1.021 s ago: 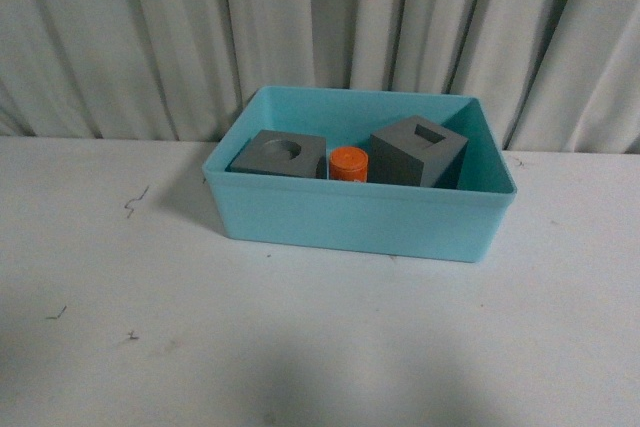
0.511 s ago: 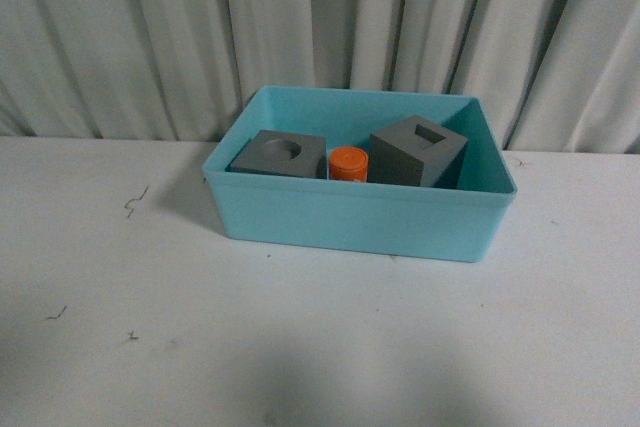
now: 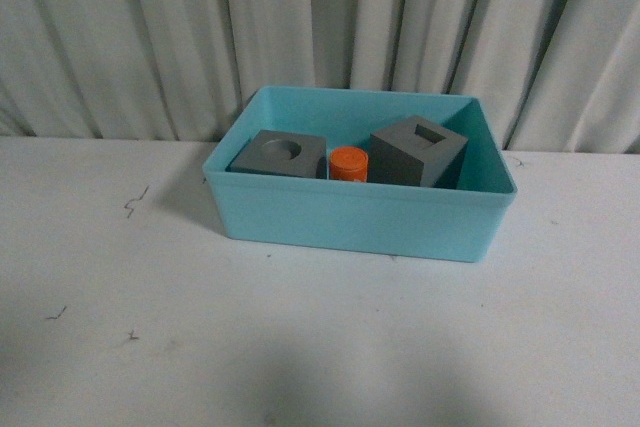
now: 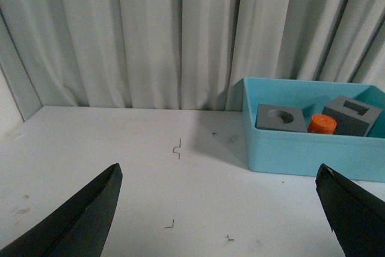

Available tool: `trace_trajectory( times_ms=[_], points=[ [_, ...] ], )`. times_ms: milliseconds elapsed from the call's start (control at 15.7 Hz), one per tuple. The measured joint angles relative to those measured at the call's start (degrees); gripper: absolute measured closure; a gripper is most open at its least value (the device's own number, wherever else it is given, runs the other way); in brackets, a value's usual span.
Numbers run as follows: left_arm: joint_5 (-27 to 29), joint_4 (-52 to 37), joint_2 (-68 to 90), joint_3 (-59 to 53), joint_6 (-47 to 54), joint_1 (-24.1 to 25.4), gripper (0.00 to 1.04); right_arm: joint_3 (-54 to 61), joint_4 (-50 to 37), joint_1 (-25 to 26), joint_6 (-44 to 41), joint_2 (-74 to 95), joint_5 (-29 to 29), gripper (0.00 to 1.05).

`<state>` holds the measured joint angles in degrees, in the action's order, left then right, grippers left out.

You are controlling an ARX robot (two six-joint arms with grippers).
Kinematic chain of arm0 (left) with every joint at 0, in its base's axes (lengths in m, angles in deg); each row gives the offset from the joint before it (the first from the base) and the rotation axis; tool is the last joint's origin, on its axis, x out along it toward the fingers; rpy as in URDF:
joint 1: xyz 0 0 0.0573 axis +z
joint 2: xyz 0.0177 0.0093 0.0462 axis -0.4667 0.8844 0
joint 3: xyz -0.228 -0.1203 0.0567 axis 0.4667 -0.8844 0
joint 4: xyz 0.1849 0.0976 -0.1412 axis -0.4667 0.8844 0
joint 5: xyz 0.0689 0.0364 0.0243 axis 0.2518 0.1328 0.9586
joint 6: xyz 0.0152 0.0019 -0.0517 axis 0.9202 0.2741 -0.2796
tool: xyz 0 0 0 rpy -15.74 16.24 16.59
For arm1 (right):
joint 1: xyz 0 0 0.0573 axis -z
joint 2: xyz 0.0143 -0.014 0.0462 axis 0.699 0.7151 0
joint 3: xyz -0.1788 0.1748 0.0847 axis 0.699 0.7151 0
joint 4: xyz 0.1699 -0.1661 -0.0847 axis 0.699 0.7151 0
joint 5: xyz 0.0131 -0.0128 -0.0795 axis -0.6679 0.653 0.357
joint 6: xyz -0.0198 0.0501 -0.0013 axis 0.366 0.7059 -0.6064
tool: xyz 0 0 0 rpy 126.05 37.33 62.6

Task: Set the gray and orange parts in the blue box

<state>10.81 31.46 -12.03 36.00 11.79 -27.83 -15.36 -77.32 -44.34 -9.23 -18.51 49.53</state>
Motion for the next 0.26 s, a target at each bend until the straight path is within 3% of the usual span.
trace_trajectory(
  times_ms=[255],
  points=[
    [0.00, 0.00, 0.00, 0.00, 0.00, 0.00, 0.07, 0.00, 0.00, 0.00, 0.00, 0.00, 0.00, 0.06]
  ],
)
